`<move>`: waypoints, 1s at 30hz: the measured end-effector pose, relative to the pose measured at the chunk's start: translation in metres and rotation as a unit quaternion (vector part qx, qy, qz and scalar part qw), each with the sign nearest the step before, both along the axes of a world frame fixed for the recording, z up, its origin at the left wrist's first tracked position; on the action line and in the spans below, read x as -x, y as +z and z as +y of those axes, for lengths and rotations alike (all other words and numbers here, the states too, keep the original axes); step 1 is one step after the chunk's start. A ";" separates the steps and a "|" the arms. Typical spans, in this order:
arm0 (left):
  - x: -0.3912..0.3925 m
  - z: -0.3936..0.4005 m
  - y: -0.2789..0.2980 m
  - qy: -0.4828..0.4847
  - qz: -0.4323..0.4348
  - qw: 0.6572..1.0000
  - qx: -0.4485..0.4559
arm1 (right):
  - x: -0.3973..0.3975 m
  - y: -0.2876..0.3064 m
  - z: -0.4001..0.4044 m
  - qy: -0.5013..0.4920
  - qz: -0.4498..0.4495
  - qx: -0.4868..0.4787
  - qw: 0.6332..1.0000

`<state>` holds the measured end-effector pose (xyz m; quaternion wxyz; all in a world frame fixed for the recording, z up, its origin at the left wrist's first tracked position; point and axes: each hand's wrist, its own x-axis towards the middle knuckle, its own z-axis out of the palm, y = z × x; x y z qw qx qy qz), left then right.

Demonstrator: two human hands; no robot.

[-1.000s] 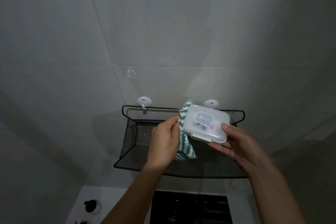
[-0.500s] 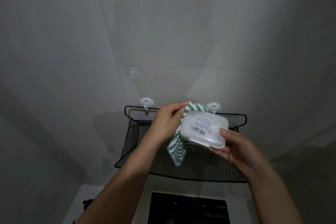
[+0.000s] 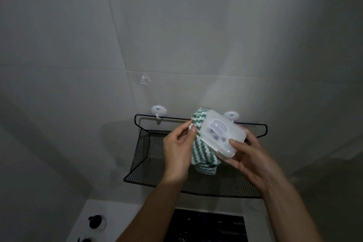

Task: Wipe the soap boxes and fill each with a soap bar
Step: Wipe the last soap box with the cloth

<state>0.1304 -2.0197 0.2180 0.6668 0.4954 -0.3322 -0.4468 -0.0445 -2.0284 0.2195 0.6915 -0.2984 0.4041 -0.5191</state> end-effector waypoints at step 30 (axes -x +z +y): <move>0.001 0.021 -0.017 -0.002 -0.166 0.985 0.038 | 0.004 0.004 -0.010 0.007 0.037 -0.062 0.997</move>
